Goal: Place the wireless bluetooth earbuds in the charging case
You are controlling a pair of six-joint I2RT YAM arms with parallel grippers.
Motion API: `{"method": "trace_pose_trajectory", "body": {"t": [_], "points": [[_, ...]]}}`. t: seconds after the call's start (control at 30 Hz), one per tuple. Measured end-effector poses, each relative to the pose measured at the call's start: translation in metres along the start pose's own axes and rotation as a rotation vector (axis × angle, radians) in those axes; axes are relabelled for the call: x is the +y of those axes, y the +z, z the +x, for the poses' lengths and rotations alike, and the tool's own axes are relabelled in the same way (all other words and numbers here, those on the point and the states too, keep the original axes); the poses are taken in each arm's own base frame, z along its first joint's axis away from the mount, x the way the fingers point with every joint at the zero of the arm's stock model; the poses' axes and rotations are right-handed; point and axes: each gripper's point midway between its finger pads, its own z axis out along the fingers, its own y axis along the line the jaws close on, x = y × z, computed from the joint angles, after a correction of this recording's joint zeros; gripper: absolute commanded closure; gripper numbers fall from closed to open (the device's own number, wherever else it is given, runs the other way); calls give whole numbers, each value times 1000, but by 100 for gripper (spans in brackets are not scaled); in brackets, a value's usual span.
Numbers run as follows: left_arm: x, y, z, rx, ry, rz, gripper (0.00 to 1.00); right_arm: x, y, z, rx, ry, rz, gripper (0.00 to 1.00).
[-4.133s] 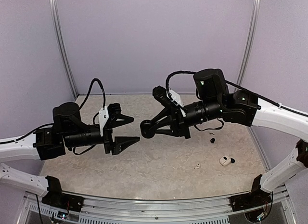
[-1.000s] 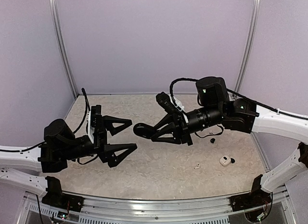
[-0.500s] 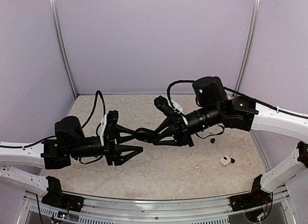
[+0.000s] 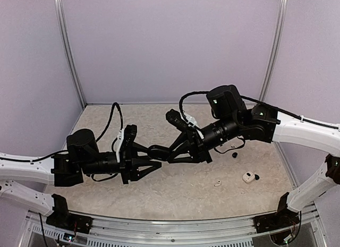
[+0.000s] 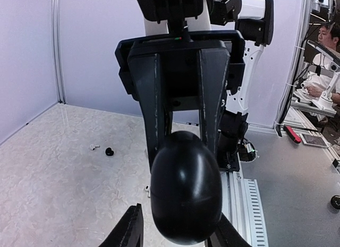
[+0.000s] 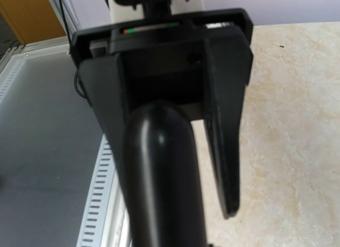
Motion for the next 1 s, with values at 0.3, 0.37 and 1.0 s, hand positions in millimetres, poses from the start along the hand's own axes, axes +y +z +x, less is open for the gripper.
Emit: {"method": "trace_pose_trajectory", "body": {"t": [0.3, 0.37, 1.0], "points": [[-4, 0, -8, -34, 6, 21, 62, 0, 1, 1, 4, 3, -1, 94], [-4, 0, -10, -41, 7, 25, 62, 0, 1, 1, 4, 3, -1, 94], [-4, -1, -14, -56, 2, 29, 65, 0, 1, 1, 4, 3, -1, 94]]}}
